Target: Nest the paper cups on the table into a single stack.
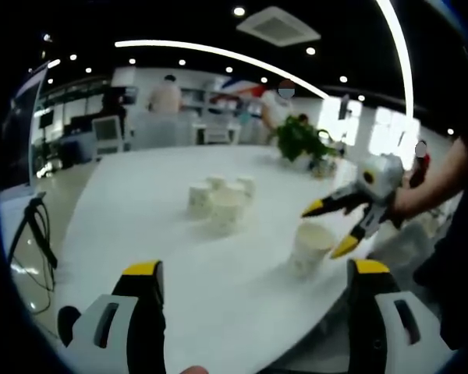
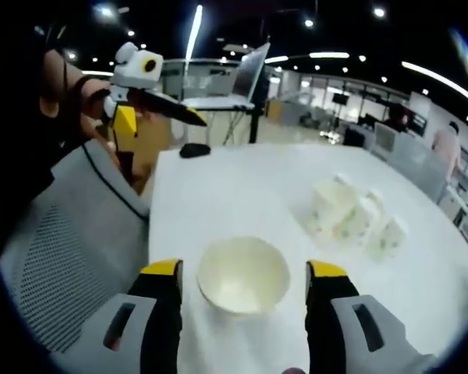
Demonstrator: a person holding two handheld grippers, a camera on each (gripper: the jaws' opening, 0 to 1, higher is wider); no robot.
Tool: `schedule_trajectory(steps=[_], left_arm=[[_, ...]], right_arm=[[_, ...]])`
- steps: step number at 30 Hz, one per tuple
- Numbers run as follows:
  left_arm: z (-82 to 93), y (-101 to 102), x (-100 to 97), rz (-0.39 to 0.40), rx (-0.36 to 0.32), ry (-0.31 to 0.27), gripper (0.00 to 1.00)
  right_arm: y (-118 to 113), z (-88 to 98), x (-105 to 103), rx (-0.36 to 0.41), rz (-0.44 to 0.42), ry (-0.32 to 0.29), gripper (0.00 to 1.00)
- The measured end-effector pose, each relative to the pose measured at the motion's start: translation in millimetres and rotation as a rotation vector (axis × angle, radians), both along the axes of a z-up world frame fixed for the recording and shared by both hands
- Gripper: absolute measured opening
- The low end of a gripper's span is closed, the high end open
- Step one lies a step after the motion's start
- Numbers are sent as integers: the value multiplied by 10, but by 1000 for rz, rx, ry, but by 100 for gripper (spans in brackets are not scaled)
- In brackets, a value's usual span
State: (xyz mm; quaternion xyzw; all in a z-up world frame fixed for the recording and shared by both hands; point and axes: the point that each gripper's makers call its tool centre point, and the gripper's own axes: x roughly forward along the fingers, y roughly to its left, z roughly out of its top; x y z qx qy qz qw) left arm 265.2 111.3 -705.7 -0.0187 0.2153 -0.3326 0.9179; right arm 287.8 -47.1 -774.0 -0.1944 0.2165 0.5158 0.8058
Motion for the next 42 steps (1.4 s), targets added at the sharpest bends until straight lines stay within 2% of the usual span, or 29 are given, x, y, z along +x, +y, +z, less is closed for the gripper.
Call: schedule_trajectory(steps=[5, 14, 17, 29, 42], left_arm=[[9, -12, -6, 0, -1, 0, 97], [11, -25, -3, -2, -5, -2, 97], [-4, -17, 7, -3, -5, -1, 97], [-29, 14, 50, -7, -8, -3, 97], [-28, 7, 60, -13, -2, -5, 97]], right_arm=[[-39, 32, 28, 22, -23, 6, 63], [-134, 268, 127, 101, -104, -14, 67], [-186, 290, 184, 122, -142, -3, 68], [-434, 440, 450, 161, -262, -39, 74], [-777, 546, 696, 150, -360, -89, 79]])
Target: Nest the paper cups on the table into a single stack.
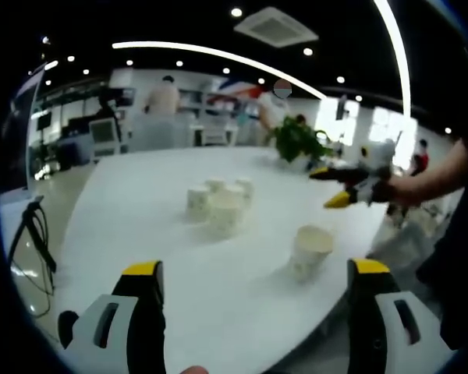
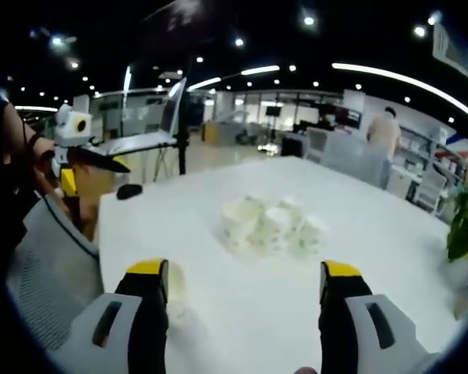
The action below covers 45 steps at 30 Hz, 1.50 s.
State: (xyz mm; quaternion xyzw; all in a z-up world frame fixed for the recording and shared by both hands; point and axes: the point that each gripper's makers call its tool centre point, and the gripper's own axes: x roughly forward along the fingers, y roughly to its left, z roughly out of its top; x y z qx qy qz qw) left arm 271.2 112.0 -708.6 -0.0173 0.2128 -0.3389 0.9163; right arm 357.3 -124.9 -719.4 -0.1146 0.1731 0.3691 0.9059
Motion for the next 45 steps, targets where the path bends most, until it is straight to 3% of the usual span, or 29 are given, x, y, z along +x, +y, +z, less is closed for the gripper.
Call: schedule_trajectory(steps=[9, 19, 32, 45], left_arm=[[23, -15, 31, -2, 5, -6, 97], [36, -55, 59, -11, 9, -7, 97], [72, -137, 143, -31, 26, -11, 98], [-1, -345, 437, -66, 38, -14, 98]], right_arm=[[-101, 18, 46, -6, -31, -5, 84], [-146, -15, 97, 3, -57, -8, 100], [-192, -15, 129, 10, -65, -14, 100], [-264, -24, 190, 40, -96, 1, 100]])
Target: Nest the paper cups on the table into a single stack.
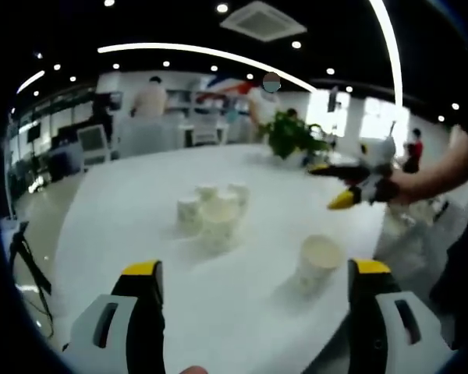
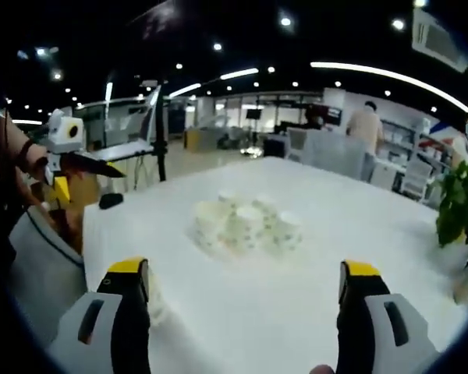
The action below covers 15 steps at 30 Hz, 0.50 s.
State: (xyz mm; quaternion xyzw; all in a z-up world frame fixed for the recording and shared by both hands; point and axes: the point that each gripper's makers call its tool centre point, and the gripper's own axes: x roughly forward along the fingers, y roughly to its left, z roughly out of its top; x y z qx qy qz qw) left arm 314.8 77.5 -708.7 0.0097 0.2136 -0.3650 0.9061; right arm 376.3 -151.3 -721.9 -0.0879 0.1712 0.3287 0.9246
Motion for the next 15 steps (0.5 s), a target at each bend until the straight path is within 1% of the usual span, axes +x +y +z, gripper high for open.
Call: schedule_trajectory(steps=[3, 6, 7, 11, 15], left_arm=[[-9, -71, 89, -14, -1, -4, 98], [-34, -121, 159, -36, 24, -17, 98], [-34, -137, 192, -39, 22, -19, 98], [-44, -177, 288, -45, 14, -26, 98], [-97, -237, 460, -42, 24, -53, 97]], right_arm=[[-37, 1, -13, -7, -6, 7, 100], [-74, 12, -23, -18, -8, 5, 100], [-80, 12, -24, -20, -9, 6, 100], [-126, -3, -25, -31, -11, 11, 99], [-180, 4, -47, -36, -21, 18, 99]])
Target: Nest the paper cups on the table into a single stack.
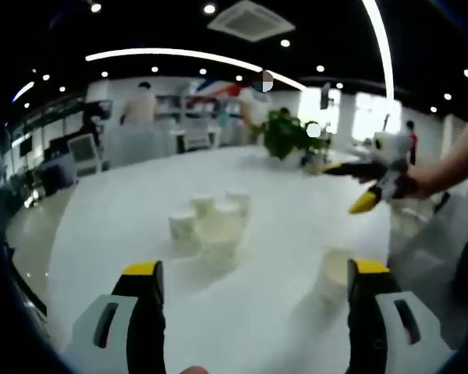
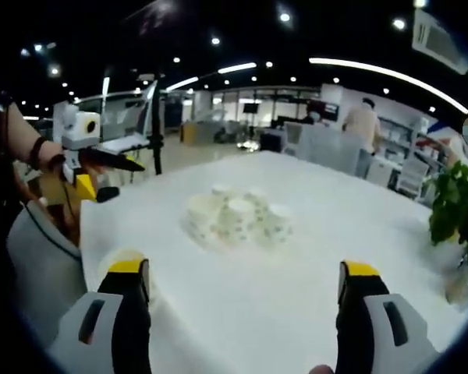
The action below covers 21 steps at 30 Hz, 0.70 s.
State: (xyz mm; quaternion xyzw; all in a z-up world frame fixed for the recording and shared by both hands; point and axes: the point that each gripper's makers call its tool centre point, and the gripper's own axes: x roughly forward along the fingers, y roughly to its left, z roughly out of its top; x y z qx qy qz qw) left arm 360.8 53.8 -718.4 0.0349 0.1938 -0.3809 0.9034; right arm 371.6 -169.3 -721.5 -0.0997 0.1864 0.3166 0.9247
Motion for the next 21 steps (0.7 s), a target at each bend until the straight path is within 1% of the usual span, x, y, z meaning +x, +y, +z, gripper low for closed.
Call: schedule_trajectory(steps=[2, 4, 6, 11, 14, 17, 21], left_arm=[[-40, -38, 72, 3, -15, 14, 97], [-66, -74, 119, -3, -20, 14, 96], [-104, -117, 175, -15, -14, 7, 96], [-227, -165, 333, -19, -9, 11, 96], [-331, -174, 451, -2, 26, -3, 96], [-404, -214, 546, 3, 35, -4, 95], [-482, -299, 629, -9, 44, 2, 93]], right_arm=[[-17, 9, -14, -4, -2, 1, 99], [-27, 18, -34, -6, -2, 6, 99], [-47, 11, -51, -18, -2, 10, 98], [-77, 34, -100, -23, -8, 19, 98], [-96, 44, -135, -32, -9, 24, 98], [-118, 27, -165, -49, -2, 34, 97], [-172, 40, -174, -46, -20, 35, 97]])
